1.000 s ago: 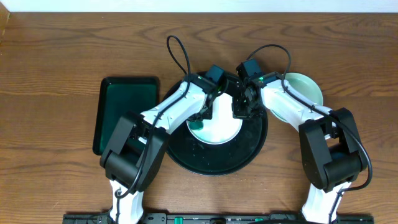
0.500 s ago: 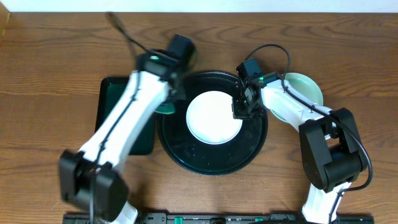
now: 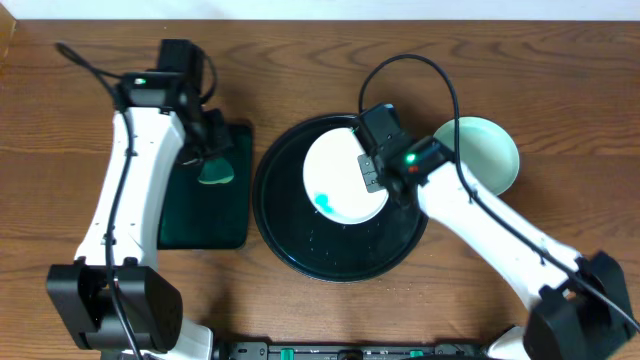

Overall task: Clean dirty plates on tray and stack at the side
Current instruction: 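Withdraw the left gripper with sponge back over the green tray, then lift the plate with the right gripper and stack it on the plates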

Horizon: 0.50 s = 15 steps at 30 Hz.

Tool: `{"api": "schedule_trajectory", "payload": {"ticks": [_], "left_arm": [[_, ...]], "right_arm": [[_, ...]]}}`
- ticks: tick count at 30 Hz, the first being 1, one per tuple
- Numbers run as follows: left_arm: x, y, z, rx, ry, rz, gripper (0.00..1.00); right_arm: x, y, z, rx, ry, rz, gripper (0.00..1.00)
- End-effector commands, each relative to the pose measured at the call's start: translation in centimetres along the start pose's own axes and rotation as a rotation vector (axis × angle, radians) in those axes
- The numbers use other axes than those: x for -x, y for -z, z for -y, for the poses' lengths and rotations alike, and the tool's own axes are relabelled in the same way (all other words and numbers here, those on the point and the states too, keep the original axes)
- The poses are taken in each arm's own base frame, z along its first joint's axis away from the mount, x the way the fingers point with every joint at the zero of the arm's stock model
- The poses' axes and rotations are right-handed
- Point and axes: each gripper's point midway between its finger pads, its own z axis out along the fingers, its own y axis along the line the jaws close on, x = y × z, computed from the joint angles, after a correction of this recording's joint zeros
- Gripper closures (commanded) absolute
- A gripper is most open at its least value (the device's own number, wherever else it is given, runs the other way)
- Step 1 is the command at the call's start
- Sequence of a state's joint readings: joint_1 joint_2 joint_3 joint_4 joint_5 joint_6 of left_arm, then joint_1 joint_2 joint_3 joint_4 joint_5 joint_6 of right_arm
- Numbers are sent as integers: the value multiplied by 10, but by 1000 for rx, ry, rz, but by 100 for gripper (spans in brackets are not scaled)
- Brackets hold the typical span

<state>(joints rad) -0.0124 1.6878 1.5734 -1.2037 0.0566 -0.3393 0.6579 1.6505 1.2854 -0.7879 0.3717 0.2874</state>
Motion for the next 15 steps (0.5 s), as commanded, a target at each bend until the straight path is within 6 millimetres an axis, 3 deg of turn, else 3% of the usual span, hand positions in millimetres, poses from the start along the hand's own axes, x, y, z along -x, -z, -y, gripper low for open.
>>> {"api": "schedule_trajectory", "payload": {"ticks": [1,6,15], "left_arm": [[1,1,-9,-33,18,-17,93],[6,1,-17,-31,45,-10,93],[7,1,-17,-32,45,-7,93]], "right_arm": [[21,34,36,-292,46,155,99],[36,80,42,-545,173,304,99],[45,150,27,-849,288,514,99]]}}
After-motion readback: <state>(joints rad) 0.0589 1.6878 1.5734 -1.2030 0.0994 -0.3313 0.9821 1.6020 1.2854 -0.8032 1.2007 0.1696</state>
